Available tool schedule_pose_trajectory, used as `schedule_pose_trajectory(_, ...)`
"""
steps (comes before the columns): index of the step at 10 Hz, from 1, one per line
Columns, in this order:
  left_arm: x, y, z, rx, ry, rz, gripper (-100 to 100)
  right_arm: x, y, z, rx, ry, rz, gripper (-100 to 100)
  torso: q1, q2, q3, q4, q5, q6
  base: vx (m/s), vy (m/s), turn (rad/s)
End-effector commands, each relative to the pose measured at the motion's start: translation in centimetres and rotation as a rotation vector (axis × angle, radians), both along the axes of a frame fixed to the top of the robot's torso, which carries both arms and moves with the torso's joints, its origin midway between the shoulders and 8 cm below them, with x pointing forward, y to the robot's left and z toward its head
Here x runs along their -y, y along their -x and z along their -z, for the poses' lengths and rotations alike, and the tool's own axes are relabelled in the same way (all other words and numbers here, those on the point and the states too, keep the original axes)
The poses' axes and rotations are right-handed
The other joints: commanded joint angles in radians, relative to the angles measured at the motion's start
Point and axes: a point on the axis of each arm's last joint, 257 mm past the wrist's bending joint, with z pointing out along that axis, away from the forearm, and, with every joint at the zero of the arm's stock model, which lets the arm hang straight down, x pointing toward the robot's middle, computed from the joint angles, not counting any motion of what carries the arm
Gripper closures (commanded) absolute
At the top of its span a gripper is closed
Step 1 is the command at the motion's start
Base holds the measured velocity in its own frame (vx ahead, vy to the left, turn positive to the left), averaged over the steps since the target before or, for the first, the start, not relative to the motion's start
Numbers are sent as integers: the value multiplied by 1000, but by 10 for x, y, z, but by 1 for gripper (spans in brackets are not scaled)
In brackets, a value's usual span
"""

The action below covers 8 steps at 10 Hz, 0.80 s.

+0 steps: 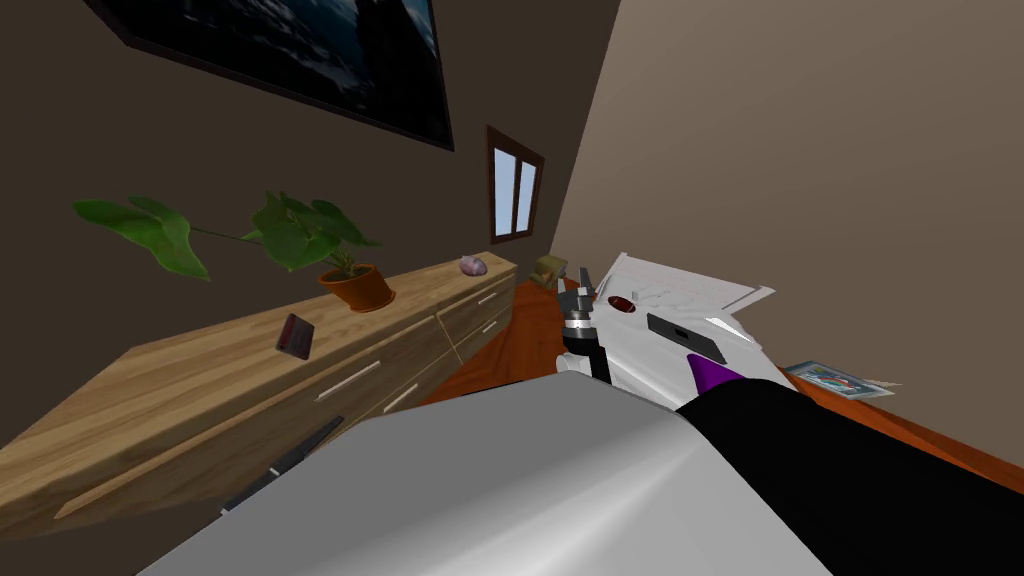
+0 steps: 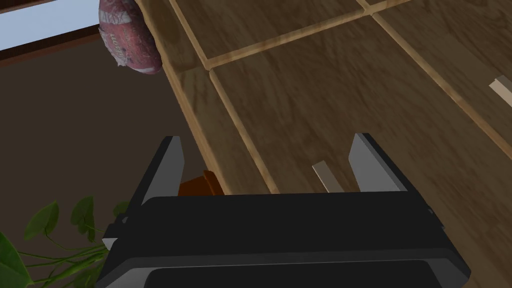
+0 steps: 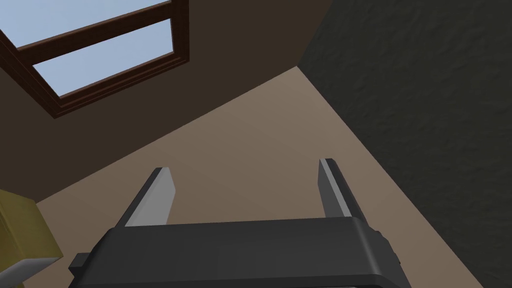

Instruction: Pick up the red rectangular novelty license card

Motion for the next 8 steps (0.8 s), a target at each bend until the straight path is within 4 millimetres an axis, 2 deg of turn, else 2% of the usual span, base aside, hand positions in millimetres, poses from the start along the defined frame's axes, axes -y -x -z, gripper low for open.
schedule_pose_trajectory(1,-17,19,7,-69,-23,17,-100,0,0,0,0,0,0,0,0,0,0,0,0,0,46,-33,-154)
schedule_pose_trajectory(3,-27,24,11,-86,-42,5,-100,0,0,0,0,0,0,0,-1,-1,-1,0,0,0,41,-19,-32)
schedule_pose_trajectory(4,-44,42,15,-154,-65,17,-100,0,0,0,0,0,0,0,0,0,0,0,0,0,52,-29,-149)
schedule_pose_trajectory(5,-50,45,16,-163,-76,12,-100,0,0,0,0,0,0,0,-1,-1,-1,0,0,1,56,-16,-83)
schedule_pose_trajectory(6,-64,63,18,-226,-90,20,-100,0,0,0,0,0,0,0,0,-2,-1,0,0,0,81,-21,-129)
schedule_pose_trajectory(8,-73,66,18,-240,-110,17,-100,0,0,0,0,0,0,0,0,-3,-2,-1,0,0,60,-8,-26)
